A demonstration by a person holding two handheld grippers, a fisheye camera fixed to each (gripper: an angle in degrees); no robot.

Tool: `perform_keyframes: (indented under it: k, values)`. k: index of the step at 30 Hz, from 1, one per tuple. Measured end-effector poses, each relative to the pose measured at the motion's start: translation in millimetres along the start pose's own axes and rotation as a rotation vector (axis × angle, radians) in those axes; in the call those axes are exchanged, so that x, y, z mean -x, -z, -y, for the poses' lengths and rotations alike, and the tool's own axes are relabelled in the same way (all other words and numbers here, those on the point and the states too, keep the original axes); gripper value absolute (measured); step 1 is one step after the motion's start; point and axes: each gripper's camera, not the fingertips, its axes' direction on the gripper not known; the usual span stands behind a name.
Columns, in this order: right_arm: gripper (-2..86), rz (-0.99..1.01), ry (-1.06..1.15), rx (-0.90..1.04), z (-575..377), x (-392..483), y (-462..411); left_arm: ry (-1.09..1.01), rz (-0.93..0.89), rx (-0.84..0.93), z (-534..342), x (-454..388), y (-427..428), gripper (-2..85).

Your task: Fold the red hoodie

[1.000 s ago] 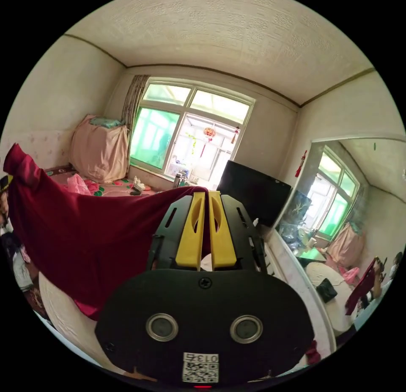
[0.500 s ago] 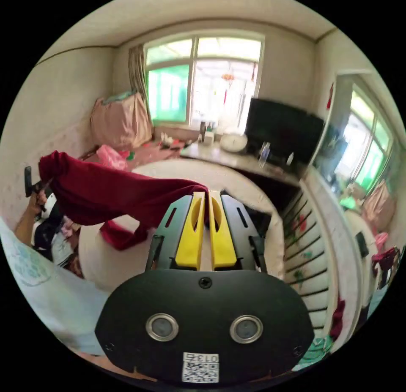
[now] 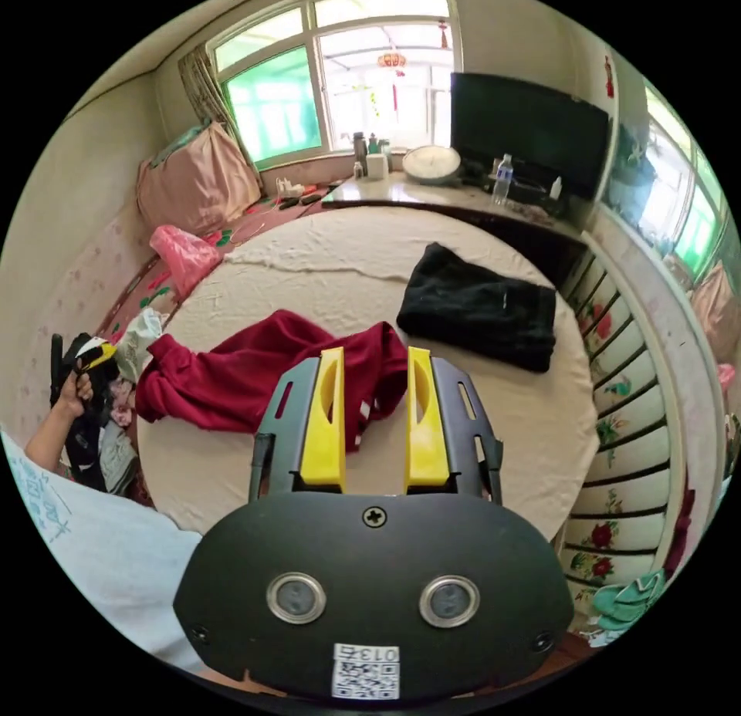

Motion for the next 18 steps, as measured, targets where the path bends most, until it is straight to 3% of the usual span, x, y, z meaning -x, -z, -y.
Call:
perform_keyframes:
  k: [4,9,14,18]
  values:
    - [11.6,0.102,-0.051,0.170,-23,-2,-73,-0.314,-0.137,0.146,57,-116,-106,13.1]
    - [5.8,0.146,-0.091,0.299,-27,7,-138,-0.384,-0.291,0.278,106,-221,-239,13.2]
    - [0.9,0.196,0.331,0.162,-21,101,-101,-0.494,-0.339,0.501,137,-327,-339,12.9]
    - [0.5,0.164,0.556,0.102,-30,168,-96,-0.793,-0.312,0.653,133,-425,-388,16.5]
